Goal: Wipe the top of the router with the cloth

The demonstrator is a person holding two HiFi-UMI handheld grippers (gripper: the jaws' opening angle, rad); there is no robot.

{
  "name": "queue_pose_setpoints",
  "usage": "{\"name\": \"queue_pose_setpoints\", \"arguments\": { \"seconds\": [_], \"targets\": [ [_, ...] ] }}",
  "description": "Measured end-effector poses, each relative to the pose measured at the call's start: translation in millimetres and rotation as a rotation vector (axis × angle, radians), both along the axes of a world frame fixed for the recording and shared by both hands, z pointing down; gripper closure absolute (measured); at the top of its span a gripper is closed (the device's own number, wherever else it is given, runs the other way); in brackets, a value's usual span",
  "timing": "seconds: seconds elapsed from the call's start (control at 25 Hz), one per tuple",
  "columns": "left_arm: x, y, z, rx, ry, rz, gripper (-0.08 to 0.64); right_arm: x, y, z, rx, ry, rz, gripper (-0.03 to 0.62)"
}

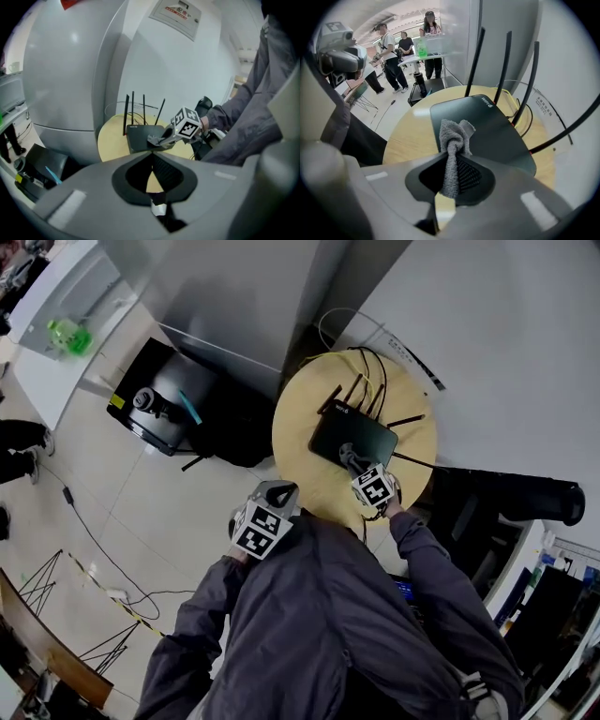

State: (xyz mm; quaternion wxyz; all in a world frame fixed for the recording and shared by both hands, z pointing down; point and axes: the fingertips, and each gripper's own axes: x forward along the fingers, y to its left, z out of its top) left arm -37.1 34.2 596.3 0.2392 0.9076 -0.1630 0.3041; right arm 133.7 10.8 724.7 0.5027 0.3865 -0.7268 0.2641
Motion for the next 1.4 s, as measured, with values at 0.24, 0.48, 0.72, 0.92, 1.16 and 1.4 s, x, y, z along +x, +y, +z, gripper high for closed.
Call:
{"name": "queue_pose_setpoints", "arguments": {
  "seconds": [0.24,0.48,0.72,0.92,1.16,1.4],
  "targets": [
    [12,1,-1,0.003,0.006,0.044,0.560,1,8,-3,0.003,-0.073,0.021,0.557],
    [18,1,0,0.011,-0.021,0.051,0.560,77,-51,-17,0.088,0.009,0.112,0.557],
    [11,1,-1,0.017,-0.053,0.015,0.560,106,-61,7,-0.005,0.104,0.092,0.564],
    [9,5,2,0.008,-0.069,0.008,0.560,82,-52,0,0.024,0.133,-0.017,0.565],
    [16,9,0,0.014,-0.052,0.025,0.560,64,-24,2,0.000,0.094,-0.015,0.565],
    [20,12,0,0.011,-0.043,0.030,0.560,46,1,1,-0.022,0.063,-0.035,0.564]
  ]
}}
